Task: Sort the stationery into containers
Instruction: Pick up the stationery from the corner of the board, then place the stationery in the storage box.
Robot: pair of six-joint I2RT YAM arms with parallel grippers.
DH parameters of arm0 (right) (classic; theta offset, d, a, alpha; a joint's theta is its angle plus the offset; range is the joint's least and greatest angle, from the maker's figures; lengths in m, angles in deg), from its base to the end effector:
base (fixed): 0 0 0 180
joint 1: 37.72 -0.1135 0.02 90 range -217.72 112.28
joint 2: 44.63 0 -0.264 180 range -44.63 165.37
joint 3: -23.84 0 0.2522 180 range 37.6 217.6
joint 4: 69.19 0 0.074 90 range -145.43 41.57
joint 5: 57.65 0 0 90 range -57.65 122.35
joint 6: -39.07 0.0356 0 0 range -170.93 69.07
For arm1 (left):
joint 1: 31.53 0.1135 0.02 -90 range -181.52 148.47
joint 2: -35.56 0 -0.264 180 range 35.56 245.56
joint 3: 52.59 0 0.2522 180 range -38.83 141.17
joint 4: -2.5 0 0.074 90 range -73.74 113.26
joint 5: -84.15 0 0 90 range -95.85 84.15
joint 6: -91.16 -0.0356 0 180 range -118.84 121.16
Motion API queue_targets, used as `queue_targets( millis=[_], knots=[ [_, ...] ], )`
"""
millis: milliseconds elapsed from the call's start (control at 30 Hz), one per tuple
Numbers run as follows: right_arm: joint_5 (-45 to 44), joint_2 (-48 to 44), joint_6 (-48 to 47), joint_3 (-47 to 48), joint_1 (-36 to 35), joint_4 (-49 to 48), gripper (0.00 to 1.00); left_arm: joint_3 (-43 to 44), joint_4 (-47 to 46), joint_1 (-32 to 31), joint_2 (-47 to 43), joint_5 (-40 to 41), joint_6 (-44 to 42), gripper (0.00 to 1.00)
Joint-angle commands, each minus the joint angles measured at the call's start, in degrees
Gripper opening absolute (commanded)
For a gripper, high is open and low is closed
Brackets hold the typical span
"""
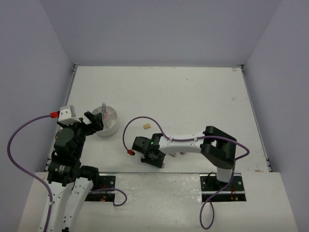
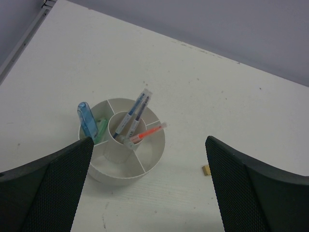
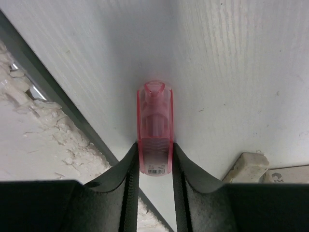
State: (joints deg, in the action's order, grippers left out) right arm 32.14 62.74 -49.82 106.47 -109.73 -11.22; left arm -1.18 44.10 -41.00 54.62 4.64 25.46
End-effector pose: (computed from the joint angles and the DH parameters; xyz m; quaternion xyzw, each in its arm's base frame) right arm 0.1057 0.3250 0.1512 -0.5787 0.8130 0.0364 0.0522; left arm 0.0909 -0.0086 0.3171 -0.1566 0.7446 -0.1207 0.6375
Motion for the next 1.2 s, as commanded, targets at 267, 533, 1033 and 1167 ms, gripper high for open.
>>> queue_targets(
  millis=[267, 533, 1033, 1167],
  knots=[
    [-8.84, -9.98, 2.23, -5.41, -0.06, -10.47, 0.00, 10.47, 2.40, -0.74, -2.95, -12.42, 1.43, 1.00],
    [-16.56, -21.82, 9.64, -2.85, -0.13, -21.88, 0.00, 0.05, -18.25, -0.72, 3.64, -44.06, 19.69, 1.00],
    [-16.48, -33.07, 13.83, -3.33, -0.15, -28.72, 0.00, -12.89, -38.42, -6.49, 5.67, -47.72, 33.28, 0.91],
    [-16.22, -31.02, 13.90, 0.31, -0.24, -27.34, 0.00, -14.54, -40.43, -9.47, 7.38, -45.51, 32.86, 0.83]
  ],
)
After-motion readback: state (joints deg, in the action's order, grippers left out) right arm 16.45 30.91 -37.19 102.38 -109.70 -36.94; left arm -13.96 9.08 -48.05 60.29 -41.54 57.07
